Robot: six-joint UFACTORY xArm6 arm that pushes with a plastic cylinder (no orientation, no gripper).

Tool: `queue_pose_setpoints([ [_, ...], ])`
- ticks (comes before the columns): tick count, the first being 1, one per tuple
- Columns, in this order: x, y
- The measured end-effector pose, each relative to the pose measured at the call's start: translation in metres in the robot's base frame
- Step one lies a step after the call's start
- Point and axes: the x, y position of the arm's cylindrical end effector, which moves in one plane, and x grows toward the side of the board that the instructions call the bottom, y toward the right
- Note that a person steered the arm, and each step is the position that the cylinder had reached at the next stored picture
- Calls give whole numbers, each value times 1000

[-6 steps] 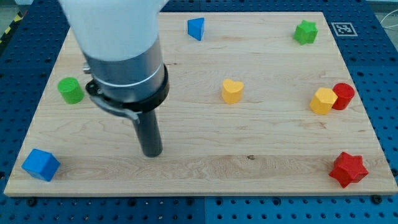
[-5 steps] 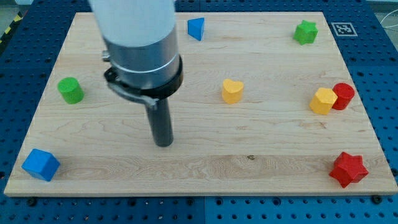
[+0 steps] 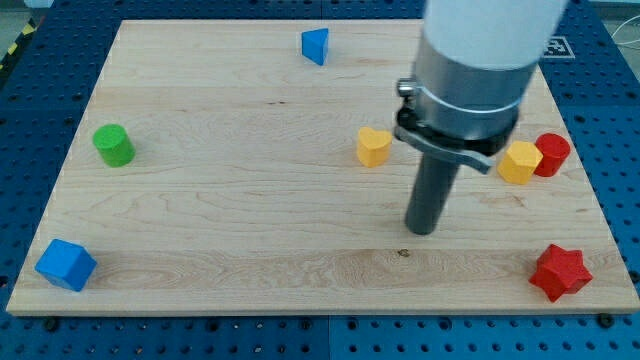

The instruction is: Push the red circle above the yellow hexagon

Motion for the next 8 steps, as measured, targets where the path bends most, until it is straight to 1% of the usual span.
queue_pose_setpoints([
  [5, -4, 135],
  [6, -21, 157],
  [8, -82, 160],
])
